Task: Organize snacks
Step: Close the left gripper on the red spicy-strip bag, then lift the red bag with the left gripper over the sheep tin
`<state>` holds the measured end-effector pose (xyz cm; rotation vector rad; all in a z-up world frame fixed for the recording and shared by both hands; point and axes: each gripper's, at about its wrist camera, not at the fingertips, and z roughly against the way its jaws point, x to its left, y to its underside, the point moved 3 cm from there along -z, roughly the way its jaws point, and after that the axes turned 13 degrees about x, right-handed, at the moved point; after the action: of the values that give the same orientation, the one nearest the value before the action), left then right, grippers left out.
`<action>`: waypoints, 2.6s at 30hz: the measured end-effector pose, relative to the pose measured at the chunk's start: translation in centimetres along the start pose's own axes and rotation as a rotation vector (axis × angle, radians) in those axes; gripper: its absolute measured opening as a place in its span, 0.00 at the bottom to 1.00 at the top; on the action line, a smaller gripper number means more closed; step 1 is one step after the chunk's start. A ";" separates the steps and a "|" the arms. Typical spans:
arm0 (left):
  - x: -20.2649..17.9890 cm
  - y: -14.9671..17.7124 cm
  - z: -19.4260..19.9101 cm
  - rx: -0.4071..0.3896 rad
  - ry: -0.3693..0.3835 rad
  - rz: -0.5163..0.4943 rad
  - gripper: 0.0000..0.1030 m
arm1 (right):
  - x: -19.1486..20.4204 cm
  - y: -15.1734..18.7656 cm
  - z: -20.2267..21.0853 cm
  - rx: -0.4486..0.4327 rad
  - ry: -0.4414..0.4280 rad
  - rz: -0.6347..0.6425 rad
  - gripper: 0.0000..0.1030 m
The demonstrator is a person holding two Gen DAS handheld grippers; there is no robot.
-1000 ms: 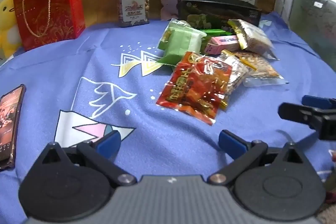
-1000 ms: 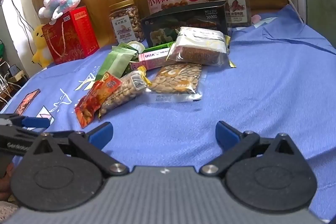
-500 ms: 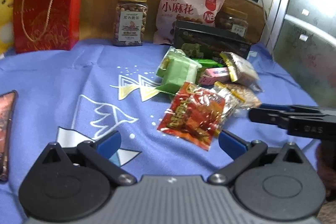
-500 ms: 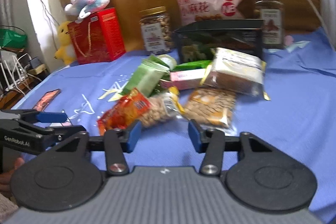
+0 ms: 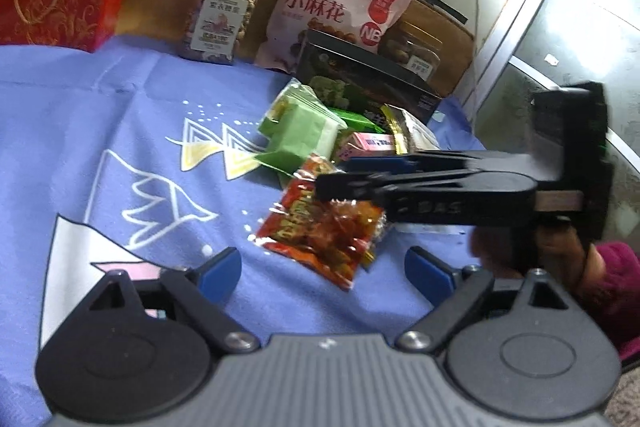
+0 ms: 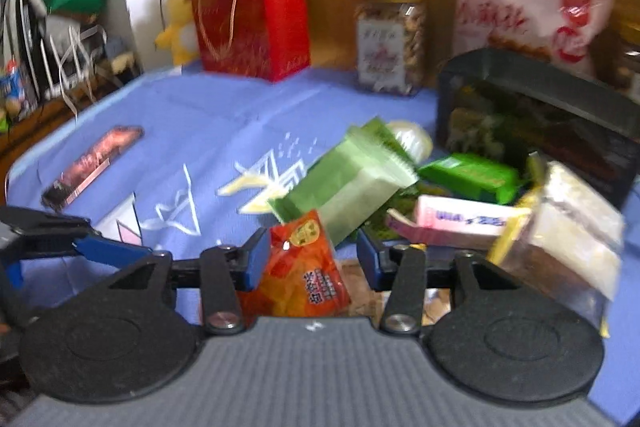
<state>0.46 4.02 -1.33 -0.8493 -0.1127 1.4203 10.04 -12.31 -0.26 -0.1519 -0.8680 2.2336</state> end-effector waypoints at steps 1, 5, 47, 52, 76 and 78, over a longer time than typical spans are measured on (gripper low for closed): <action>-0.1 0.0 -0.2 0.007 0.004 -0.003 0.88 | 0.0 0.0 -0.2 0.011 -0.020 0.008 0.56; -0.3 0.0 -1.2 0.035 0.020 -0.009 0.86 | 0.5 0.2 -0.1 0.028 -0.042 0.056 0.43; -7.0 -3.3 -7.2 0.125 0.163 -0.174 0.88 | -5.3 11.0 8.8 -0.120 -0.055 -0.407 0.34; -5.6 -3.6 -4.1 0.057 0.161 -0.148 0.92 | -5.5 11.7 10.1 -0.160 -0.074 -0.422 0.34; -2.1 -2.6 -4.5 0.163 0.210 -0.040 0.93 | -1.0 11.0 7.0 -0.058 -0.292 -0.332 0.38; -1.8 -2.6 -4.4 0.163 0.220 -0.028 0.93 | -1.6 10.7 6.5 -0.071 -0.333 -0.377 0.35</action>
<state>4.62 0.66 -2.16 -0.8591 0.1565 1.2823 2.64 -22.34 -2.27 0.3354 -1.0548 1.8995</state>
